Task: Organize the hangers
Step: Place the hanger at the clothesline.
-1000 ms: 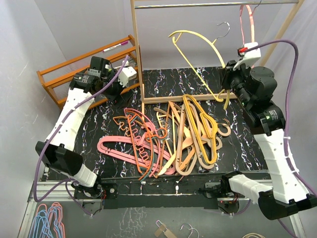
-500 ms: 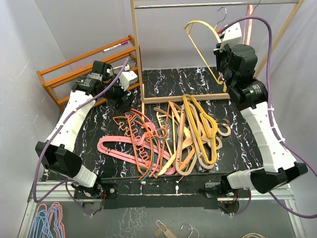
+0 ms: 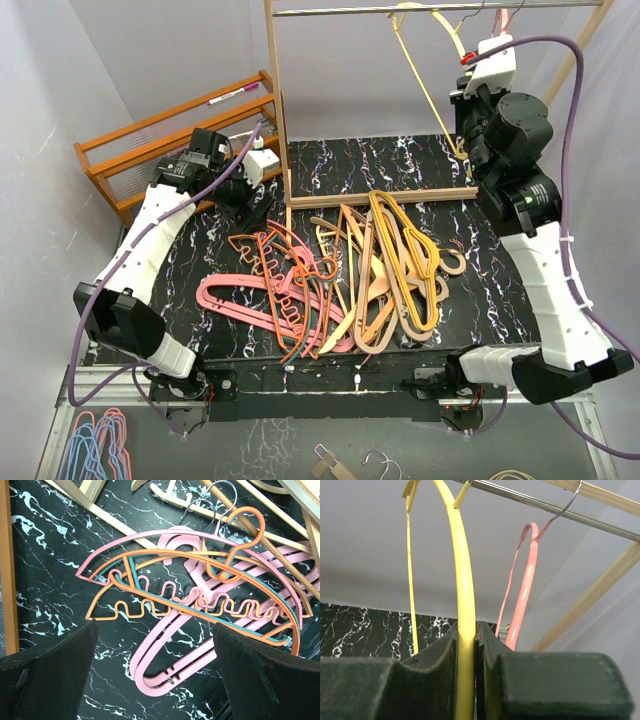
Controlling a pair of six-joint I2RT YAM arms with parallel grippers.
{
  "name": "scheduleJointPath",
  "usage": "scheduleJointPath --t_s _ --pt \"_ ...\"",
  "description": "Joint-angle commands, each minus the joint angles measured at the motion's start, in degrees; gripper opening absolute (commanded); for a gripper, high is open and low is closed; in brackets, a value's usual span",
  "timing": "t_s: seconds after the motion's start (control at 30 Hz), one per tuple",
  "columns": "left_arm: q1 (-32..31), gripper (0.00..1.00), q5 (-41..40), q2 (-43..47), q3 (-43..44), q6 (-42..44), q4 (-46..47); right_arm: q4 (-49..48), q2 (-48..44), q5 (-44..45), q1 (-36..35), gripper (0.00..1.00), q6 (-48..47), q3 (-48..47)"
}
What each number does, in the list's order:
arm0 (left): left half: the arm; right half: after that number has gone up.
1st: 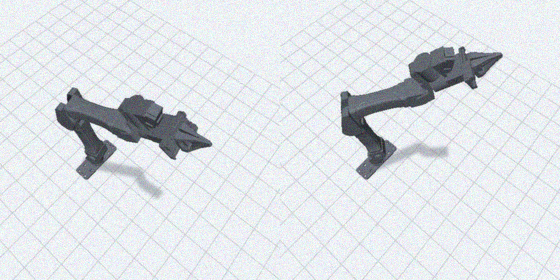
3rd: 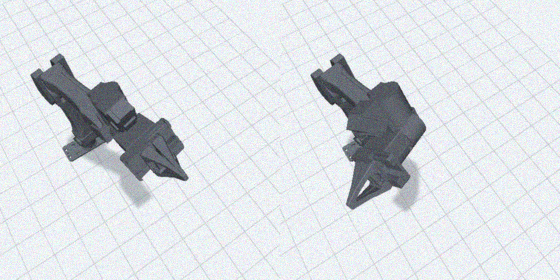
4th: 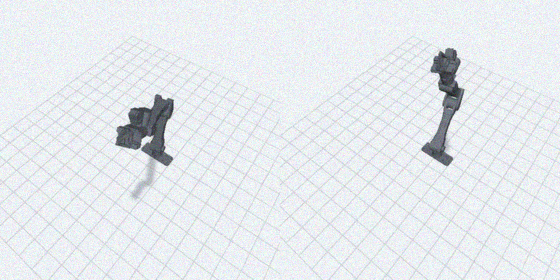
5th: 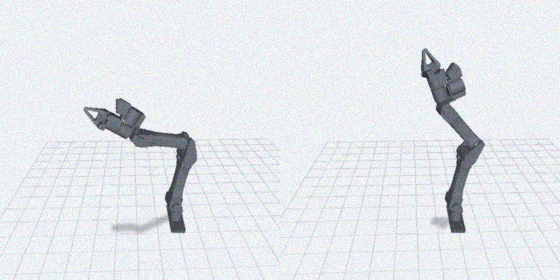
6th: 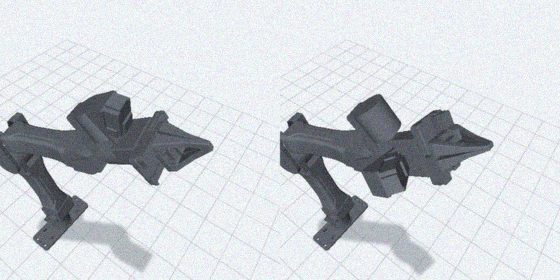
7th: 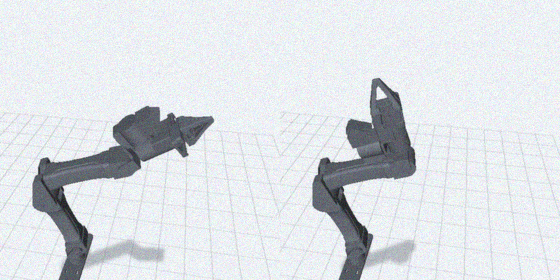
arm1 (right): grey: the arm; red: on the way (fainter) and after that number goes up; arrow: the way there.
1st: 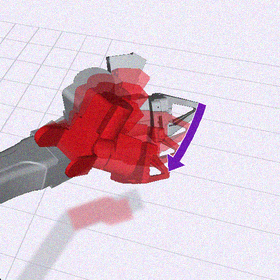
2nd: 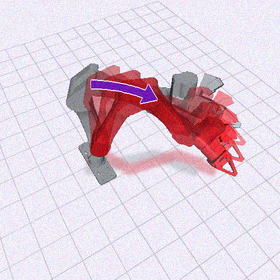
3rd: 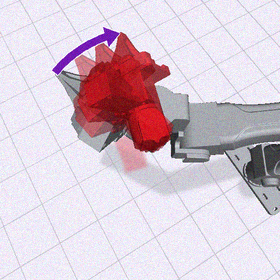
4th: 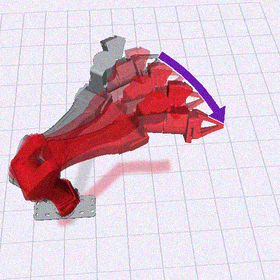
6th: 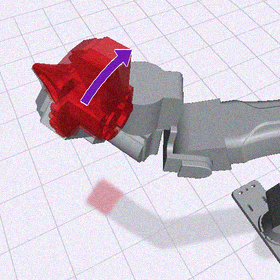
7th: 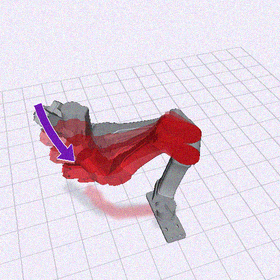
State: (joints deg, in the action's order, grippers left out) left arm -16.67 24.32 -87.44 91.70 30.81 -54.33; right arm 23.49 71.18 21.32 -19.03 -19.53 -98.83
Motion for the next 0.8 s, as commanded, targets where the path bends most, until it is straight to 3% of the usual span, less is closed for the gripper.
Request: scheduleJointPath --t_s 0.0,0.13,0.37,0.77 --pt "0.21 0.97 2.14 1.73 -0.65 -0.57 -0.12 -5.88 3.36 0.19 -0.14 0.08 -0.97 -6.15" --pt "0.23 0.97 2.13 1.87 -1.57 -0.66 0.14 -2.21 8.93 -0.49 -0.14 0.08 -0.63 -13.41" --pt "0.23 0.97 1.73 2.43 -2.62 -0.22 0.32 -2.58 13.54 -1.48 -0.13 0.08 -0.55 -17.12" --pt "0.15 0.97 1.1 1.65 -4.52 -0.2 -0.21 -1.1 14.72 2.48 4.62 0.08 0.61 -13.88"
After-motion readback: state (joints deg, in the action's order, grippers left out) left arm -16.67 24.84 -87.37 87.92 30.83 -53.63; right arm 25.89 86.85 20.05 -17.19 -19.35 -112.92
